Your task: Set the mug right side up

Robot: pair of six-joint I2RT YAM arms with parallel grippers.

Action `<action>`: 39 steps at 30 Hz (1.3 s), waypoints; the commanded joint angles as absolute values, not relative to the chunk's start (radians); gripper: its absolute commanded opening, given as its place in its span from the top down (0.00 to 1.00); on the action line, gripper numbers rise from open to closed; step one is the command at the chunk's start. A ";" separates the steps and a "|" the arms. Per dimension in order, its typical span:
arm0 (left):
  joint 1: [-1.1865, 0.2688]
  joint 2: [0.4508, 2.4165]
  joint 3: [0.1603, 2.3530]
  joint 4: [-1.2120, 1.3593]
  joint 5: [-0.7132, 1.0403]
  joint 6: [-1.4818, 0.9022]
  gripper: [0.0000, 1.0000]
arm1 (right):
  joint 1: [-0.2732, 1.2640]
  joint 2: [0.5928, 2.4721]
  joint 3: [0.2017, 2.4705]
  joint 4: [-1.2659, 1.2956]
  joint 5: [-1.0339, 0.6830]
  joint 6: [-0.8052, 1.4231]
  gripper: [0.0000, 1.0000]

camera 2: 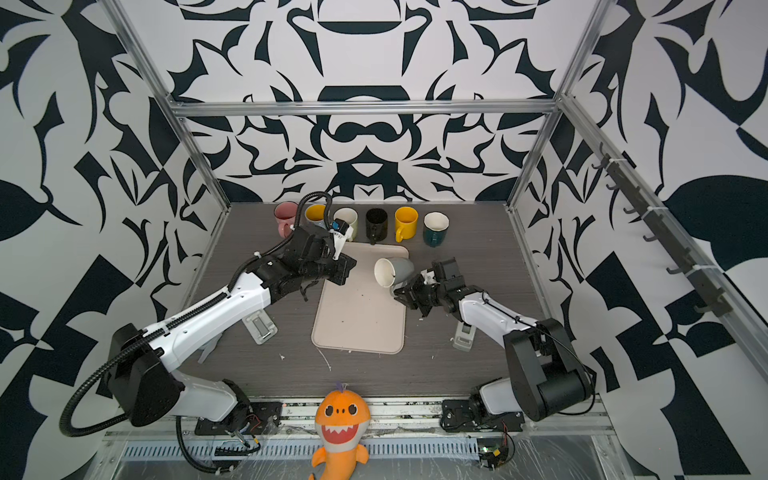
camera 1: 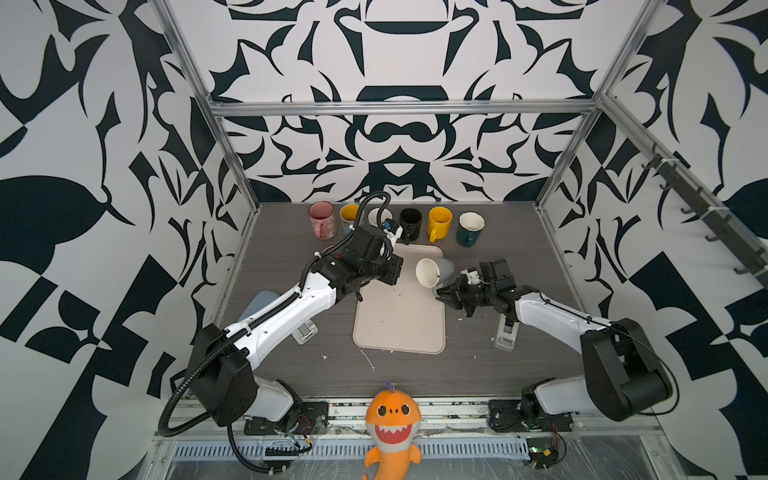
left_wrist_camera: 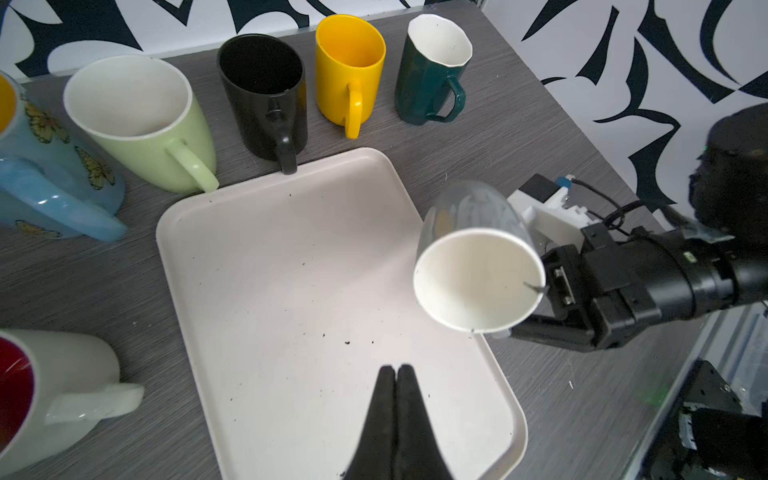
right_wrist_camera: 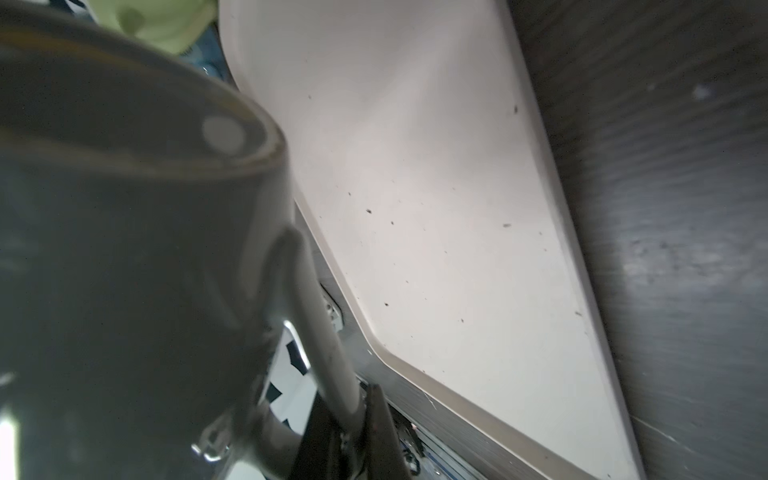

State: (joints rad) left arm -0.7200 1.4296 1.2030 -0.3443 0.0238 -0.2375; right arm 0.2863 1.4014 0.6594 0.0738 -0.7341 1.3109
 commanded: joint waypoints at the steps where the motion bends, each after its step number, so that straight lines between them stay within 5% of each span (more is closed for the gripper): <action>1: -0.716 1.414 1.193 -0.340 0.003 -0.235 1.00 | 0.243 1.404 0.639 0.379 -0.827 1.485 1.00; 16: -0.712 1.435 1.224 -0.342 -0.002 -0.235 1.00 | 0.148 1.803 0.515 1.425 -0.830 2.122 1.00; 26: -0.712 1.443 1.238 -0.354 -0.008 -0.239 1.00 | 0.145 1.816 0.534 1.423 -0.835 2.080 1.00; 29: -0.712 1.436 1.242 -0.355 -0.023 -0.237 1.00 | 0.145 1.701 0.555 1.193 -0.848 1.928 1.00; 34: -0.710 1.395 1.250 -0.352 -0.059 -0.217 1.00 | 0.145 1.314 0.831 -0.047 -0.683 1.150 1.00; 39: -0.704 1.350 1.242 -0.324 -0.091 -0.186 1.00 | 0.148 1.167 0.982 -0.341 -0.552 0.944 1.00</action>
State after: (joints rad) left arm -0.7113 1.3975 1.2140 -0.3397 -0.0563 -0.2111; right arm 0.1501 1.2392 0.9062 -0.0265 -0.6441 1.2469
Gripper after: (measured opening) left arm 0.042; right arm 0.050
